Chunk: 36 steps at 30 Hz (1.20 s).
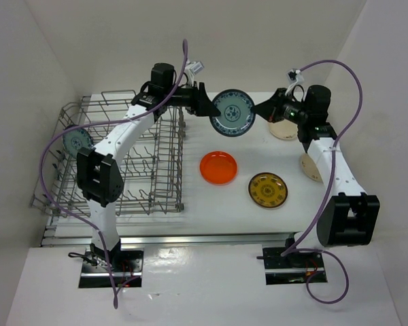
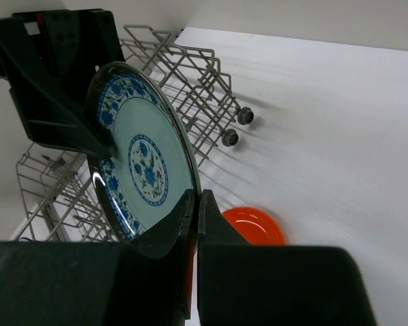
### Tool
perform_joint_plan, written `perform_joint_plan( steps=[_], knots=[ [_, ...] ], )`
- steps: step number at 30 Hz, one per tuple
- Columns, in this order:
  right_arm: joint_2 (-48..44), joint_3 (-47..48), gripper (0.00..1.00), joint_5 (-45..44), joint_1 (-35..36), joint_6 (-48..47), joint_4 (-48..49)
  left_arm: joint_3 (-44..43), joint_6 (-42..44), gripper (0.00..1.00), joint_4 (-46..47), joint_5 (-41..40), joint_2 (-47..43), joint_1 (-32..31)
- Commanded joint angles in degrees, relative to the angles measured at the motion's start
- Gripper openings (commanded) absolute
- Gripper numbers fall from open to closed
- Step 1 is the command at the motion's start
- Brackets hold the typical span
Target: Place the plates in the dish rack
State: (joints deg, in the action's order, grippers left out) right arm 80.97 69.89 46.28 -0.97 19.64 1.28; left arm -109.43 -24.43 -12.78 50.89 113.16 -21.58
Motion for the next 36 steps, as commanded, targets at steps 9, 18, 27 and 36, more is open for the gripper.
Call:
perform_joint_plan(
  steps=[9,18,27,36],
  knots=[
    [0.51,1.83,0.25,0.83,3.17,-0.39,2.95,-4.91,1.66,0.0,-1.64,1.14,1.01,-0.21],
    [-7.83,0.17,1.0,-11.46,3.17,-6.27,-5.32,-3.61,2.28,0.0,-2.78,-1.24,-12.16,10.67],
    [-8.56,-1.6,1.0,-12.37,3.17,-8.65,-8.32,8.95,11.5,0.0,-13.74,-23.8,-33.96,33.52],
    [3.29,1.3,1.0,-4.46,2.64,-9.26,-6.82,22.02,26.16,0.0,-16.94,-46.58,-40.82,41.79]
  ],
)
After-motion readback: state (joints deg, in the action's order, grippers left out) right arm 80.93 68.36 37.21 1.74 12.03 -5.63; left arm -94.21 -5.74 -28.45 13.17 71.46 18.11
